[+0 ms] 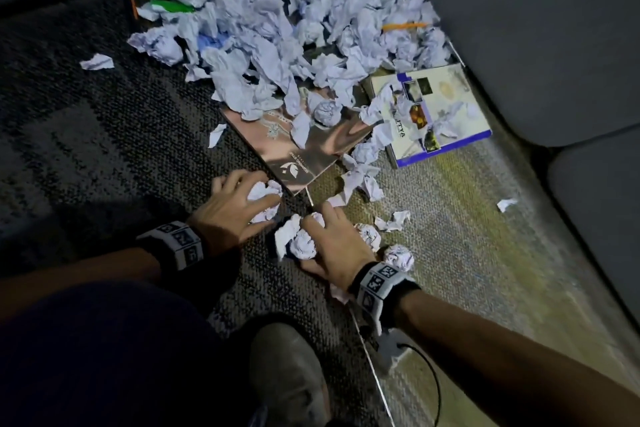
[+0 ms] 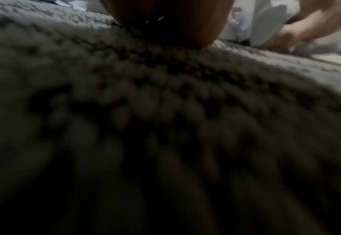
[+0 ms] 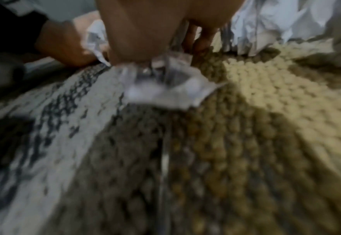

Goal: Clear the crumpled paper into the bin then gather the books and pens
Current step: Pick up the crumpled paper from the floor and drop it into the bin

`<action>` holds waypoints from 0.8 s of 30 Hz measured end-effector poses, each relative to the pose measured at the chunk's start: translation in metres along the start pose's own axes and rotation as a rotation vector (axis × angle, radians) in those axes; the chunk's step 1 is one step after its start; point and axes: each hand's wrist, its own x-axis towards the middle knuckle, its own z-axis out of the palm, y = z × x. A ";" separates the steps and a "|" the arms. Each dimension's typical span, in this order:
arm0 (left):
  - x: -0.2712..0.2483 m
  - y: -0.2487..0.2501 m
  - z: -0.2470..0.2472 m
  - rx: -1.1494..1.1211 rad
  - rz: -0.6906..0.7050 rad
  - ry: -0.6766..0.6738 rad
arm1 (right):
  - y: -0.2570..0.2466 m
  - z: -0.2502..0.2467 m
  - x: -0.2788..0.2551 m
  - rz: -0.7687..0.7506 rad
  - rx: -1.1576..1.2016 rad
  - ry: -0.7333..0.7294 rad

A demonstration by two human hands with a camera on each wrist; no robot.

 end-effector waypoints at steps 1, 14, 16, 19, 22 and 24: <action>0.003 -0.001 -0.001 -0.010 0.011 -0.020 | 0.001 -0.009 -0.004 0.012 0.059 0.013; 0.048 0.062 -0.043 -0.157 0.188 -0.122 | -0.003 0.025 -0.065 0.473 -0.189 0.072; 0.053 0.066 -0.043 -0.093 0.224 -0.178 | -0.004 0.029 -0.064 0.522 -0.201 0.093; 0.063 0.068 -0.042 0.012 0.326 -0.262 | 0.001 0.034 -0.065 0.540 -0.187 0.119; 0.073 0.067 -0.036 0.131 0.358 -0.392 | 0.009 0.035 -0.068 0.496 -0.159 0.156; 0.075 0.064 -0.032 0.174 0.349 -0.462 | 0.011 0.034 -0.068 0.488 -0.152 0.188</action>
